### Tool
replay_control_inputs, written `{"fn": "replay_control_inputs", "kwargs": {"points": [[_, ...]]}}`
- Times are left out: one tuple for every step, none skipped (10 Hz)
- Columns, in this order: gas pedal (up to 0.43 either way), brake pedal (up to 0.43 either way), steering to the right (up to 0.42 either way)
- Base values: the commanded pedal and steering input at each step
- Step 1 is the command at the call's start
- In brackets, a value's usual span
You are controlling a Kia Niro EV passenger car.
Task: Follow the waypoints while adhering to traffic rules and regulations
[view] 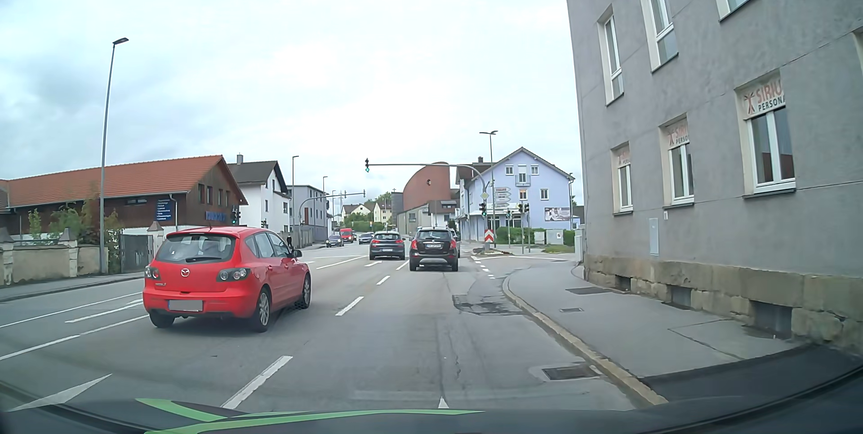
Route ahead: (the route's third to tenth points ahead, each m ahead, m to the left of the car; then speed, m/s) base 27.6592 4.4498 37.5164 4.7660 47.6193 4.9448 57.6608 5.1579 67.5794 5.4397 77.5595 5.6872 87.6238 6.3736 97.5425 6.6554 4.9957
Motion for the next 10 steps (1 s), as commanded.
{"fn": "replay_control_inputs", "kwargs": {"points": [[0.0,0.0,0.003],[0.0,0.0,0.003],[0.0,0.0,0.004],[0.0,0.0,0.005],[0.0,0.0,0.005],[0.0,0.0,0.005],[0.0,0.0,0.005],[0.0,0.0,0.005],[0.0,0.0,0.006],[0.0,0.0,0.006]]}}
